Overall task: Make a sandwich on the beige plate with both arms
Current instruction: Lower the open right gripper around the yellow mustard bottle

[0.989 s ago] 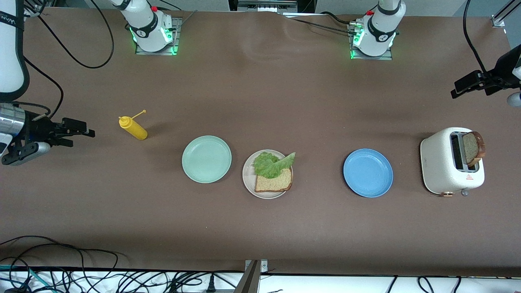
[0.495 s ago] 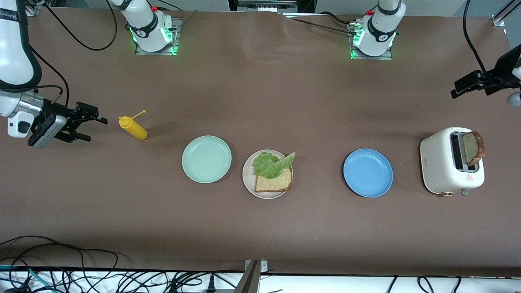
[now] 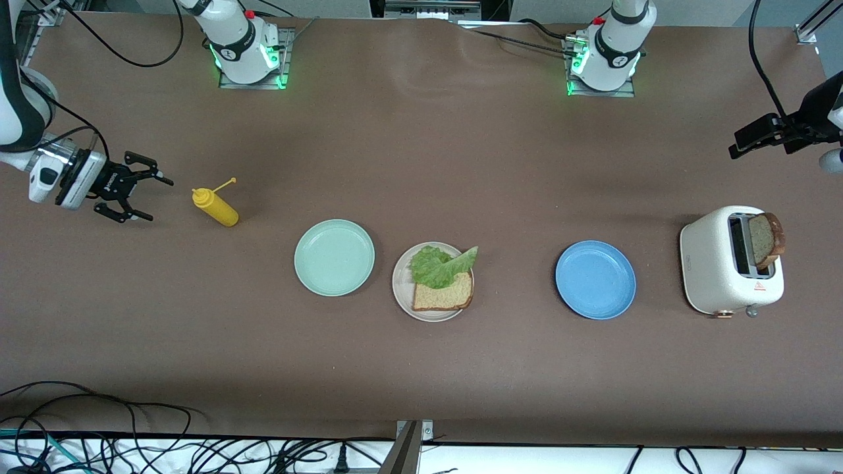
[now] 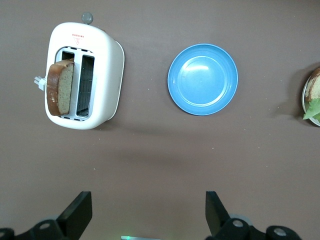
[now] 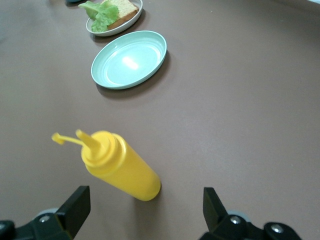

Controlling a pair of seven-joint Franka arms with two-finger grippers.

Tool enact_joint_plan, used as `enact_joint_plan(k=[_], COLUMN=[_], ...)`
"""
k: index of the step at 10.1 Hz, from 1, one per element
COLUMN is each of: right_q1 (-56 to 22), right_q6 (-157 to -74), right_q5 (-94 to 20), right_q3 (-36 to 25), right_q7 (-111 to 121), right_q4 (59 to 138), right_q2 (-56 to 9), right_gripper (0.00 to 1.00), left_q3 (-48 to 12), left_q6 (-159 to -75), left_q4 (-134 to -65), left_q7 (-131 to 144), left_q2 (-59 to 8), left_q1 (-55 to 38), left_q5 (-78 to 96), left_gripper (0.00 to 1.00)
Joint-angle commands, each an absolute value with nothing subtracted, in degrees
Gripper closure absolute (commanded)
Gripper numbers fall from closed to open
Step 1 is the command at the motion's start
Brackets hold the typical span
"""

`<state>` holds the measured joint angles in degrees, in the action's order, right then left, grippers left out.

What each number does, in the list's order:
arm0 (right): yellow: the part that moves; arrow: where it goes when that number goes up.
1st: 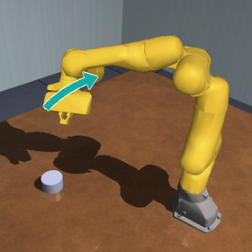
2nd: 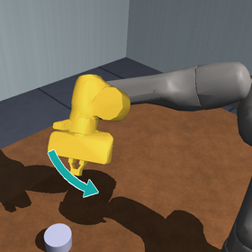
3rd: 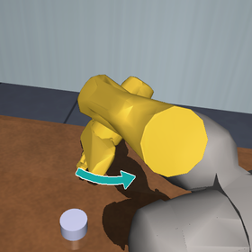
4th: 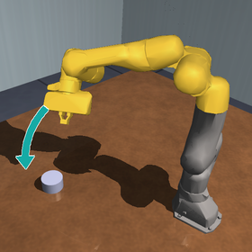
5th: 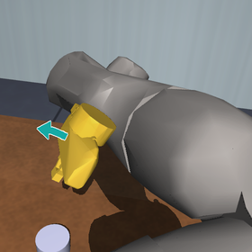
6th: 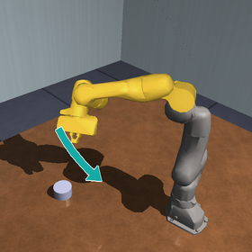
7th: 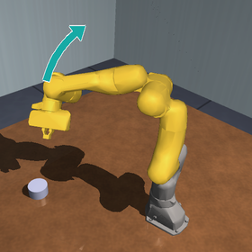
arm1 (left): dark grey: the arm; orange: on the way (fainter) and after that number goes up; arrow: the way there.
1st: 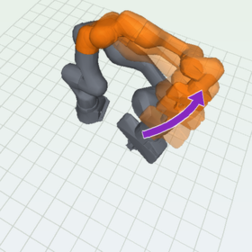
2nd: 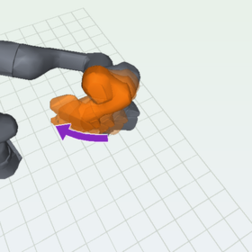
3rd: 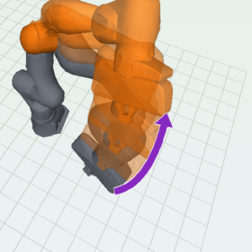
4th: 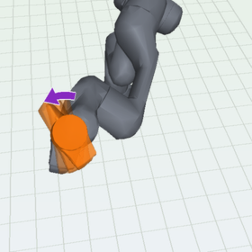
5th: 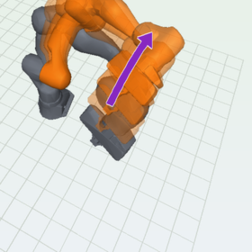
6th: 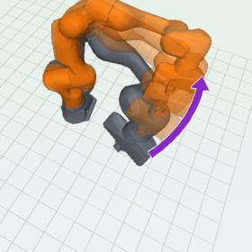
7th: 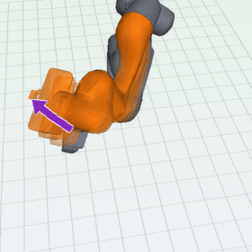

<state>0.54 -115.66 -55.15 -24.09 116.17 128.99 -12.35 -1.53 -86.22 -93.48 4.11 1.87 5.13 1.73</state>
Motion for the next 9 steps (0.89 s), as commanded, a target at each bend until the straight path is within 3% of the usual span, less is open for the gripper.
enact_joint_plan(k=[1,9], right_q1=[1.5,1.4], right_q6=[-115.7,-117.5], right_q5=[-61.3,-70.6], right_q3=[-23.5,-17.1], right_q7=[128.7,139.0], right_q4=[128.9,130.7], right_q2=[-17.0,-22.2], right_gripper=[0.00,0.00], left_q3=[-1.8,-4.0], left_q6=[-85.2,-83.9], left_q4=[-93.0,-92.5], left_q7=[4.8,4.9], left_q2=[2.0,1.9], left_q1=[5.1,4.7], left_q5=[-0.7,-2.5], left_gripper=[0.00,0.00])
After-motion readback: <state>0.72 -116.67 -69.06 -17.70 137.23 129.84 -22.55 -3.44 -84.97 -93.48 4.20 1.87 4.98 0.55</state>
